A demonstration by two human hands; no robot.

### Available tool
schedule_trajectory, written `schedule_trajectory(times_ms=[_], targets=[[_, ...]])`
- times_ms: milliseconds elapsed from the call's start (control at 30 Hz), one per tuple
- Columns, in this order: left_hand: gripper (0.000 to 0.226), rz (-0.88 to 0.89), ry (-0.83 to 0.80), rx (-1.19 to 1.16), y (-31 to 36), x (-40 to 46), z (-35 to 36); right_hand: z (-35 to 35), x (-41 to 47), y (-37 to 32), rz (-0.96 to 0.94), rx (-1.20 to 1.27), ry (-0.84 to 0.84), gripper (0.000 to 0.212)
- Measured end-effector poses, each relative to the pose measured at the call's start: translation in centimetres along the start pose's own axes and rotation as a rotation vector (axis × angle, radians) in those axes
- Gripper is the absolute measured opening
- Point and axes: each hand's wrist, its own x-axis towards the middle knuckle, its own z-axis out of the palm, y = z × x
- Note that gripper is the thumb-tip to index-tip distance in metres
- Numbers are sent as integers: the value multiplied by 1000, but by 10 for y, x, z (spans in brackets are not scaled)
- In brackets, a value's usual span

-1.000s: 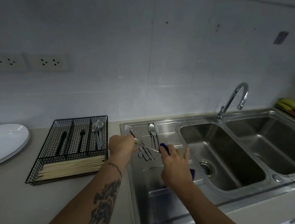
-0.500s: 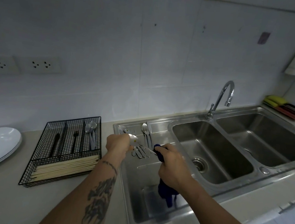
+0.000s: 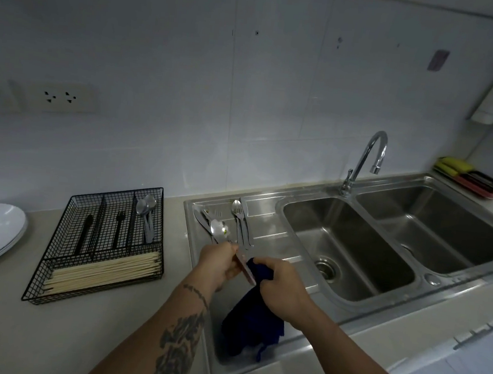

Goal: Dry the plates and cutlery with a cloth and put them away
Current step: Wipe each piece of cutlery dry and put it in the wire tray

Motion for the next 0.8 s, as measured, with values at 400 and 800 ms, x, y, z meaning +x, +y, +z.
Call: schedule_trajectory(times_ms=[400, 800], targets=[[15, 330, -88, 814, 11, 5, -5, -9, 30, 11, -442, -700, 193, 61], [17, 624, -142, 1201, 28, -4, -19, -17, 42, 19, -476, -833, 190, 64]])
